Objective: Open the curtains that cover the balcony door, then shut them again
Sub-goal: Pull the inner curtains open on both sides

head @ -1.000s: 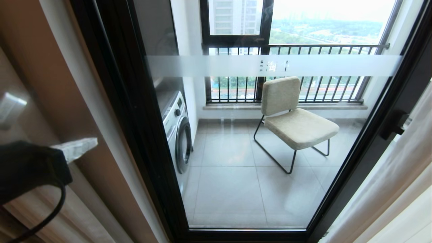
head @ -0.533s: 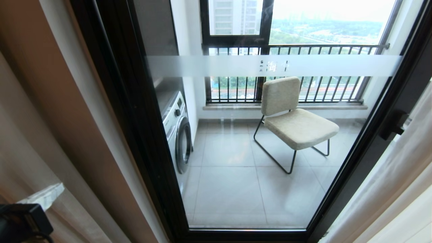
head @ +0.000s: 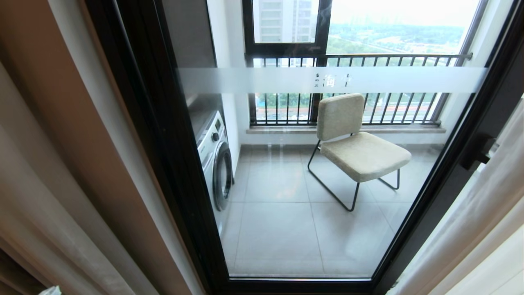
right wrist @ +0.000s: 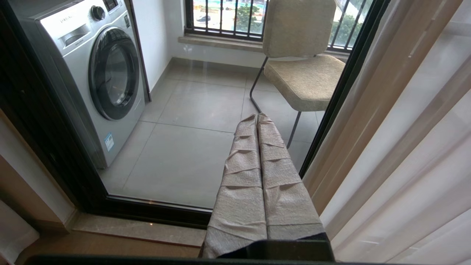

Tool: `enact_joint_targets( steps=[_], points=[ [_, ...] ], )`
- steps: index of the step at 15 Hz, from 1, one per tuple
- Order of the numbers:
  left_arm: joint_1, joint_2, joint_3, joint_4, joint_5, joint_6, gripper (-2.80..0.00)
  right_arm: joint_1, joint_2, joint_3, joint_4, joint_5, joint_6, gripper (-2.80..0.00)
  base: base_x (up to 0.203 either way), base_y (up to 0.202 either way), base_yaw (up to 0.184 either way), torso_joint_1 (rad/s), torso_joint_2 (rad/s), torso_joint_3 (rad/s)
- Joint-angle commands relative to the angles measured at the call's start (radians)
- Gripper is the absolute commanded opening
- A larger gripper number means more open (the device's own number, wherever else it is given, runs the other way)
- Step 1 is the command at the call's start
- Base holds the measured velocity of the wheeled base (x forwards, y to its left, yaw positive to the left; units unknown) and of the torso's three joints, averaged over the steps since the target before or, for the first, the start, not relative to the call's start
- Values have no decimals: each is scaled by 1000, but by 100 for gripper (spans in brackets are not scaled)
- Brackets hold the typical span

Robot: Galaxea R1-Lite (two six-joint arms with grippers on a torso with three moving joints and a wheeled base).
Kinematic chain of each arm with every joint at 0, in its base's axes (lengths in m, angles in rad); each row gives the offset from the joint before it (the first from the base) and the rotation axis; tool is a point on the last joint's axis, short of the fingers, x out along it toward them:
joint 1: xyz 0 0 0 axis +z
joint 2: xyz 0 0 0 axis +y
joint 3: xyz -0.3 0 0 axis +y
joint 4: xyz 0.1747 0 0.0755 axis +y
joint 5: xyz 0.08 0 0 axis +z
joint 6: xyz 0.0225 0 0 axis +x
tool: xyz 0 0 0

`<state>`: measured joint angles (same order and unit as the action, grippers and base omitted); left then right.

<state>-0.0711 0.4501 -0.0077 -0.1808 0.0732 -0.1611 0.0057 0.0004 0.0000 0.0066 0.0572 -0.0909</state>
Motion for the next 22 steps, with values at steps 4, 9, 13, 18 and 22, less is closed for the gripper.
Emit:
enact_joint_targets(
  steps=[4,9,13,18,22],
  points=[
    [57,-281,6,160,-26,79,-280,0,0,0,0,1,0,-280,0,0,0,0,0,0],
    [66,-414,8,169,-29,93,-280,0,0,0,1,1,0,-280,0,0,0,0,0,0],
    [72,-450,8,170,-29,92,-280,0,0,0,0,1,0,-280,0,0,0,0,0,0],
    [72,-450,8,170,-29,91,-280,0,0,0,0,1,-1,-280,0,0,0,0,0,0],
    [73,-450,8,170,-29,91,-280,0,0,0,0,1,0,-280,0,0,0,0,0,0]
  ],
)
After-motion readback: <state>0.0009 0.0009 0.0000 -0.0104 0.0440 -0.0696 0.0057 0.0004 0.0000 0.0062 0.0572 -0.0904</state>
